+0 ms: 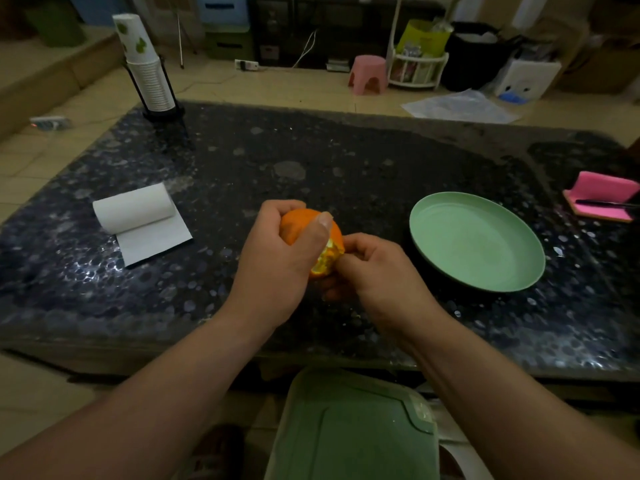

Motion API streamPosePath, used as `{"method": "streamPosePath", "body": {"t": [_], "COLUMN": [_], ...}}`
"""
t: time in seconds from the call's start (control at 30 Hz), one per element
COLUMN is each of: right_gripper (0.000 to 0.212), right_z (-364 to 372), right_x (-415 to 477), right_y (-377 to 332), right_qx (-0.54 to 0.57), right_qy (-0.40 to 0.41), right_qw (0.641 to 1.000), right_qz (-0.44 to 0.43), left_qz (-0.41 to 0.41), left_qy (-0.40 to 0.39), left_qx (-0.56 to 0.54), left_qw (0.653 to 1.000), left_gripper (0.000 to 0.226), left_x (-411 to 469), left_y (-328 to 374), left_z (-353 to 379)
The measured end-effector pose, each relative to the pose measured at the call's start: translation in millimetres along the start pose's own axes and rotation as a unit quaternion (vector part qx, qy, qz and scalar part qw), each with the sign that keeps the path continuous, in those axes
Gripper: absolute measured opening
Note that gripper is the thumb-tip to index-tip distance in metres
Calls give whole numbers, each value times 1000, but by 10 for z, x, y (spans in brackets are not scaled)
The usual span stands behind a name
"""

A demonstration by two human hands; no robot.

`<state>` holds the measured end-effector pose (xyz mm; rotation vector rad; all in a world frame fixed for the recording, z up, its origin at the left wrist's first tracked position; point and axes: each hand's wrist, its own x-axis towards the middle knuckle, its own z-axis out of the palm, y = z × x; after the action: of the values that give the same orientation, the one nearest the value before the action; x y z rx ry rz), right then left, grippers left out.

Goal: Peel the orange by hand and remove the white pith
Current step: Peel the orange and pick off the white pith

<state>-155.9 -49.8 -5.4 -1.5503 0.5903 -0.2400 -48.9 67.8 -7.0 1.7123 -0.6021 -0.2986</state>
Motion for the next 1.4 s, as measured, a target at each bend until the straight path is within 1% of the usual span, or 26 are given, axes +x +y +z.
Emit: {"method": "streamPosePath", "body": {"t": [0.07,0.17,0.3,0.4,0.5,0.6,0.7,0.77,0.87,0.93,1.03,1.1,1.27,1.33,1.4], "right_gripper": [16,16,20,19,18,19,16,13,10,10,13,16,17,15,13], "right_z": [-4,25,47,46,39,4,-36,-56,-65,-69,-76,-83,-105,-110,-100], "right_x": [6,36,41,28,26,31,31,30,26,34,54,72,124,134,144], "right_y": [20,50,76,82,74,57,26,15,8,20,37,45,62,49,37], "right_qx": [29,66,65,40,53,72,34,9,8,22,49,79,149,191,232], "right_qy": [13,13,-2,24,31,5,-12,1,18,14,9,3,-26,-52,-74], "right_qw": [1000,997,997,998,998,997,998,1000,1000,1000,999,997,988,979,968], "right_qz": [2,25,50,30,22,29,42,29,6,-9,-15,-15,25,41,53], "left_qz": [-7,-43,-44,-40,-65,-94,-77,-75,-81,-88,-119,-141,-204,-242,-283], "left_qy": [2,7,7,0,5,2,-19,-39,-64,-56,-43,-42,-68,-74,-77], "left_qx": [-17,-67,-69,-74,-121,-155,-133,-126,-142,-167,-217,-249,-302,-327,-366], "left_qw": [1000,997,997,996,991,983,988,988,984,980,968,957,929,910,883], "left_gripper": [36,35,34,32,39,47,49,56,59,58,60,57,48,51,54], "left_x": [20,40,31,23,45,77,68,53,58,60,54,71,113,121,130], "left_y": [7,-24,-66,-49,-26,-19,-29,-27,-4,16,46,50,82,113,122], "left_z": [10,22,49,64,77,59,43,35,17,15,27,25,-8,-53,-121]}}
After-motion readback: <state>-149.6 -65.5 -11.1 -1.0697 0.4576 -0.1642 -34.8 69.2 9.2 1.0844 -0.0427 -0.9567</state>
